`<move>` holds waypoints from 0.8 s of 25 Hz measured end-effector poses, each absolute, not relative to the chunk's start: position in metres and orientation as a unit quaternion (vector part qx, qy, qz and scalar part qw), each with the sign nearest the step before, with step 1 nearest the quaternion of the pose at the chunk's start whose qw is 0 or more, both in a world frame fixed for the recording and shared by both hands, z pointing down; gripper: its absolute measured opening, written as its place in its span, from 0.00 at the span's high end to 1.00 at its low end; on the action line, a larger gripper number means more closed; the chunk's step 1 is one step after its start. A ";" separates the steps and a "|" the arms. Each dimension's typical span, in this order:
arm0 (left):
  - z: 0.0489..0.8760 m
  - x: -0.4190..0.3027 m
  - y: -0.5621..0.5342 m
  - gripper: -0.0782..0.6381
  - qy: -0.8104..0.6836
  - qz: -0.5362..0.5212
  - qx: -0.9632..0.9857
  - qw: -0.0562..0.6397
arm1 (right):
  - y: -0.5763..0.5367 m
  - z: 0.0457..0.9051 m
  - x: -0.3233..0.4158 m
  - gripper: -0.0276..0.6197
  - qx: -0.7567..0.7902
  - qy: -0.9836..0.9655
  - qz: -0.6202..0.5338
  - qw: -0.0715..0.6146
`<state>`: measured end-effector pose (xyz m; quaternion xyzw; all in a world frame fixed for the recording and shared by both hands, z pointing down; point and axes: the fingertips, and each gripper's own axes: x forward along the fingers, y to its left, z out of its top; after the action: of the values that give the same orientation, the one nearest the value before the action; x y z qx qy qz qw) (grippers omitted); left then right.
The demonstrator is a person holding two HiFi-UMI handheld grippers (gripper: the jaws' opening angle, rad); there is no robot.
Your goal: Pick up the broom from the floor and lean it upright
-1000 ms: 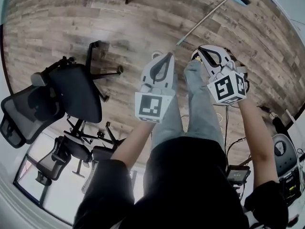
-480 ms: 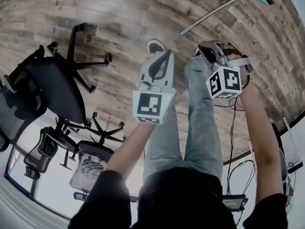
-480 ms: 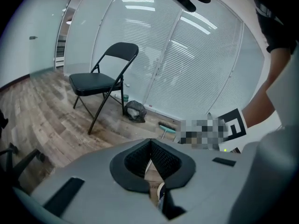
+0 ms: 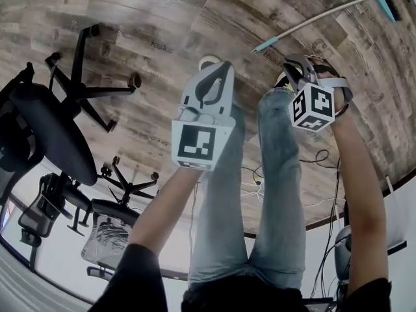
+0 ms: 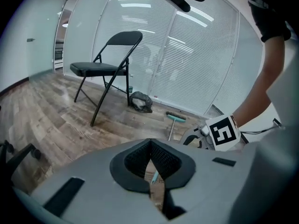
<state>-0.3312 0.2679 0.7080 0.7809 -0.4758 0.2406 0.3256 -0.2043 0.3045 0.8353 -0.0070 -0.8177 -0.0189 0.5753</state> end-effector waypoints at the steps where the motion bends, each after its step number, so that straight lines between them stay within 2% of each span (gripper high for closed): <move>1: 0.723 -0.336 0.268 0.86 -0.478 0.244 0.779 0.326 | 0.305 0.851 -0.204 0.83 -0.011 -0.815 -0.020 0.579; 7: 0.804 -0.351 0.286 0.86 -0.470 0.269 0.767 0.343 | 0.311 0.928 -0.196 0.81 -0.041 -0.795 -0.044 0.604; 20: 0.898 -0.349 0.277 0.86 -0.469 0.264 0.769 0.345 | 0.305 1.044 -0.199 0.75 -0.102 -0.776 -0.089 0.617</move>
<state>-0.3486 0.2774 0.8977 0.7690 -0.4692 0.2636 0.3450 -0.1990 0.3048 1.0436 -0.1016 -0.7756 -0.0894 0.6166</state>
